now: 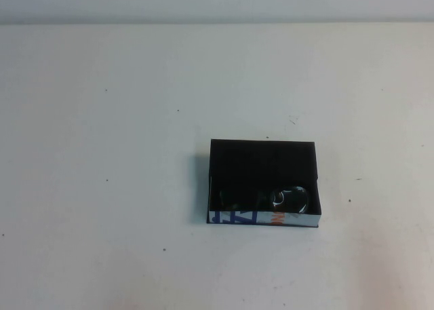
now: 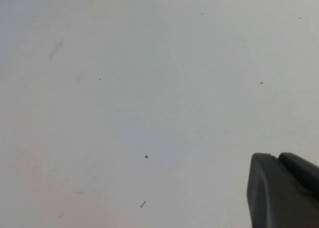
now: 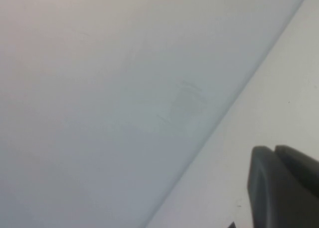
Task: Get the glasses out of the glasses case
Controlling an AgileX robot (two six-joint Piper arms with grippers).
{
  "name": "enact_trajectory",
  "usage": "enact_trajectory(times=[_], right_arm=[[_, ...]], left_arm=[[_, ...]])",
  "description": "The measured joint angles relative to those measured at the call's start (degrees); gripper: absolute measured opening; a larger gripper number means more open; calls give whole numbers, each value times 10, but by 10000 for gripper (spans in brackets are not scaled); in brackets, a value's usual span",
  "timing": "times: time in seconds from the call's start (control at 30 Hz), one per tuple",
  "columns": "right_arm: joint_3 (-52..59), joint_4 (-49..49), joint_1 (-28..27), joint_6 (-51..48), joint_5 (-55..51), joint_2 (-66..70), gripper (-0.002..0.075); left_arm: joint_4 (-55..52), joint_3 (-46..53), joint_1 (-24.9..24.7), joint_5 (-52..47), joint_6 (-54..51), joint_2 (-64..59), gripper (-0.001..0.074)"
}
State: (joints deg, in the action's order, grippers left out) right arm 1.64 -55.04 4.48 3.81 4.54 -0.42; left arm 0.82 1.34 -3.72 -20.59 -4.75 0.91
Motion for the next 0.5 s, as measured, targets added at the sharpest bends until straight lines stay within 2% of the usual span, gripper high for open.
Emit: enact_trajectory(times=[0.1,0.23,0.5], right_arm=[[0,33,0,-8,-35,0,-17],[-16,111,0,-10,-139,8,-17],[-236,399,0,-31,-305,198,-17]], left_arm=[[0,0,0,0,0,0,-4],[0,0,0,0,0,0,-4],[0,0,0,0,0,0,-4]])
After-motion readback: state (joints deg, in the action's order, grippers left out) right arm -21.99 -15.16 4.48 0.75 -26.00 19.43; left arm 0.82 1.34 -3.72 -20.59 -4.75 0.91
